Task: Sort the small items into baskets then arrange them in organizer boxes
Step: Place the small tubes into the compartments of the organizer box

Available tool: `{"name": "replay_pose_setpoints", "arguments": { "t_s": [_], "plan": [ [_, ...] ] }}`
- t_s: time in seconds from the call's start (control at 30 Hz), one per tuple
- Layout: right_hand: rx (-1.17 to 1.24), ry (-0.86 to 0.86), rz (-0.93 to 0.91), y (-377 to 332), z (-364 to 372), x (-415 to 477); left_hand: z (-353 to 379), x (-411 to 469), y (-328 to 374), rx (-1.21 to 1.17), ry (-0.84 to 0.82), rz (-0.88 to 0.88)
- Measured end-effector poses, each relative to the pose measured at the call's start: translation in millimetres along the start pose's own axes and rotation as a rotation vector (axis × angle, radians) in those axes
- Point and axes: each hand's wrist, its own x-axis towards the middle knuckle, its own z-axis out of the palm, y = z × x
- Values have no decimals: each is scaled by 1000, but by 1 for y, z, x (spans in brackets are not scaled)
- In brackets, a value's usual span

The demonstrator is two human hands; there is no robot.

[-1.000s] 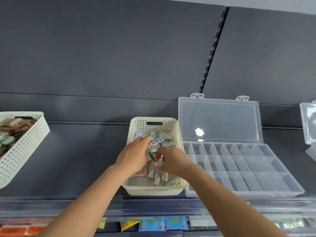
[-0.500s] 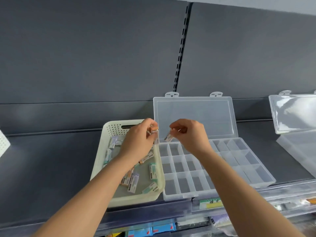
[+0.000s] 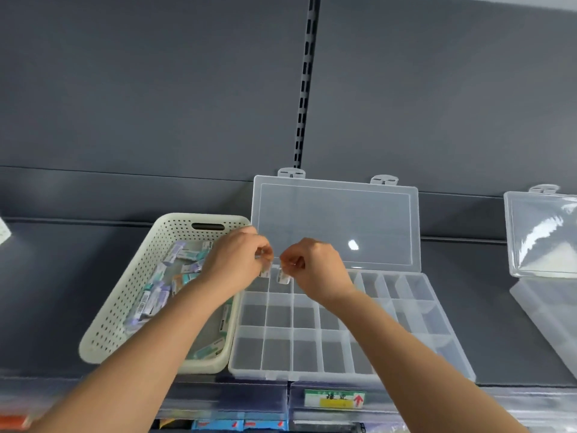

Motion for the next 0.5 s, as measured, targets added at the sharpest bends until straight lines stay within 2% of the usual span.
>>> {"name": "replay_pose_setpoints", "arguments": {
  "t_s": [0.13, 0.5],
  "plan": [
    [-19, -52, -39, 4, 7, 3, -4, -2, -2, 82, 0, -17],
    [-52, -81, -22, 12, 21, 7, 7, 0, -14, 295, -127, 20]
  ]
}}
